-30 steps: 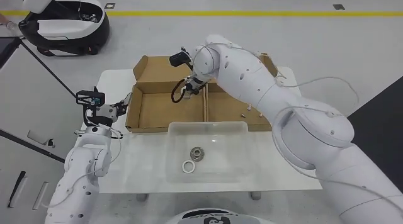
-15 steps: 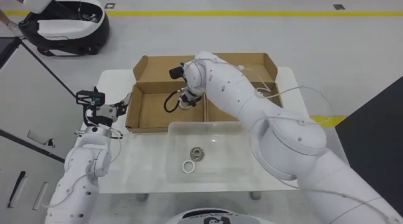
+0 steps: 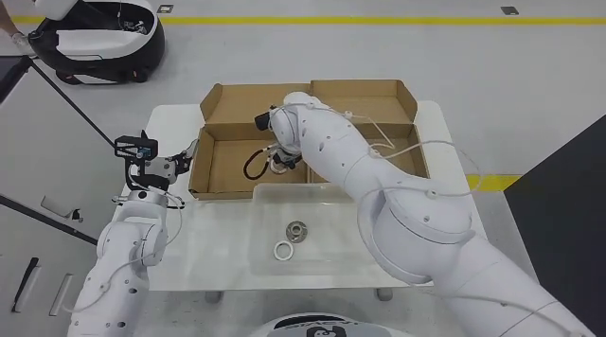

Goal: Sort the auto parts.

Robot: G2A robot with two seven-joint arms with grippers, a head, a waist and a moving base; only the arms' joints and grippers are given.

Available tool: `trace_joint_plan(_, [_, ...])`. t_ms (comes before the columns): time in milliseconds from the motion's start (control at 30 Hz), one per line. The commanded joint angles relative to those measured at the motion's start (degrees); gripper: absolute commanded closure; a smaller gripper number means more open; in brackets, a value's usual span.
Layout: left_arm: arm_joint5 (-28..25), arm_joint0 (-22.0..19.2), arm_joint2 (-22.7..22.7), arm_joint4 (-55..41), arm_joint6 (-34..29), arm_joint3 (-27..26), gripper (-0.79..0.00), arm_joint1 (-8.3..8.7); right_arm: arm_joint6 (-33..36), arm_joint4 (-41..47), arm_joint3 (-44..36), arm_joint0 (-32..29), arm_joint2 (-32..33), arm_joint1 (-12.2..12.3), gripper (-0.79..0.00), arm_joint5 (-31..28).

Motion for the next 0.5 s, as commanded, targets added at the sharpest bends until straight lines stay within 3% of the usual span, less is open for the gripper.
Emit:
trace_joint_plan(0, [0.0, 0.0, 0.0, 0.0, 0.0, 0.0, -0.785, 0.0, -0.1, -0.2, 0.6, -0.2, 0.1, -0.4, 0.0, -0.1])
trace_joint_plan(467, [0.0, 0.0, 0.0, 0.0, 0.0, 0.0, -0.785, 0.0, -0.8, -2.9, 3.0, -1.7, 0.4, -2.1, 0.0, 1.1])
